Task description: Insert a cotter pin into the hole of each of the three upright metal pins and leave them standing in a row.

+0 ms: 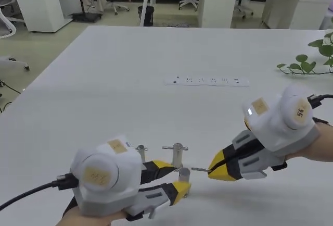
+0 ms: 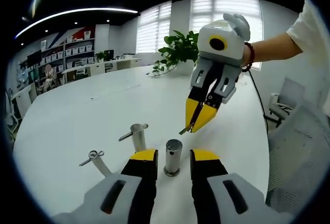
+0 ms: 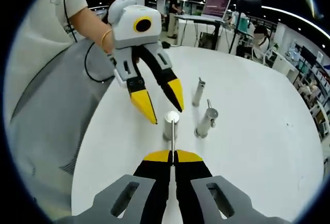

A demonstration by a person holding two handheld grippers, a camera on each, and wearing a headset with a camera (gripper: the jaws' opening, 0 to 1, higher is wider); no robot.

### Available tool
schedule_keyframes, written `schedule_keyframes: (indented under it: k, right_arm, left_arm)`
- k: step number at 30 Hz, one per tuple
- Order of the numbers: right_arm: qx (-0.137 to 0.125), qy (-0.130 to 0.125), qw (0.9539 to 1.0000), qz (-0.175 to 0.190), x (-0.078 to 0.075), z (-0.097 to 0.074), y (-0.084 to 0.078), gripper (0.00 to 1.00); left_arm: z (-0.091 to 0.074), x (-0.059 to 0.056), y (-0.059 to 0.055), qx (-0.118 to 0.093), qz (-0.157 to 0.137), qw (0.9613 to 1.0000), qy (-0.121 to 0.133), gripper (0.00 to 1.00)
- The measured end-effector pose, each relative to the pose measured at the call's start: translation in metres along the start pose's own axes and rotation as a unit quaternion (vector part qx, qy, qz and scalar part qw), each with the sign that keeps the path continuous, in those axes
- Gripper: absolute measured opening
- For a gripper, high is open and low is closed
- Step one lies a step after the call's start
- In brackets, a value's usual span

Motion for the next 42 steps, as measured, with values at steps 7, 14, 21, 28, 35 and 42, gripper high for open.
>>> schedule_keyframes:
  k: [7, 14, 21, 28, 35, 42]
  right_arm:
    - [0.024, 0.005, 0.9994, -0.023, -0.002, 0.005, -0.007, 0.03]
    - [0.024, 0.012, 0.9990, -0.034, -0.003, 0.009, -0.005, 0.03]
    - [0.024, 0.018, 0.9984, -0.048, -0.004, 0.012, -0.002, 0.03]
    - [0.028, 0.024, 0.9967, -0.073, -0.005, 0.012, 0.000, 0.03]
    - [0.032, 0.032, 0.9943, -0.097, -0.005, 0.014, 0.003, 0.03]
    - [0.033, 0.039, 0.9927, -0.109, -0.001, 0.019, 0.012, 0.03]
  left_arm:
    - [0.006, 0.001, -0.002, 0.002, -0.010, 0.9999, 0.002, 0.18]
    - [0.008, 0.002, -0.006, 0.006, -0.014, 0.9999, 0.004, 0.15]
    - [0.010, 0.002, -0.009, 0.012, -0.012, 0.9999, -0.003, 0.12]
    - [0.011, 0.001, -0.010, 0.012, -0.004, 0.9998, -0.013, 0.12]
    - [0.012, 0.001, -0.011, 0.018, 0.015, 0.9993, -0.029, 0.12]
    - [0.013, 0.001, -0.010, 0.017, 0.012, 0.9992, -0.035, 0.12]
Point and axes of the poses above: the centre of the closed fingertips' face, and the gripper's own axes: z roughly forward along the fingers, x roughly to its left, y roughly out of its top, the point moved 1 cm from there along -z, roughly backward along the fingers, and after that the axes turned 1 degree about -y, right-handed, at the moved point
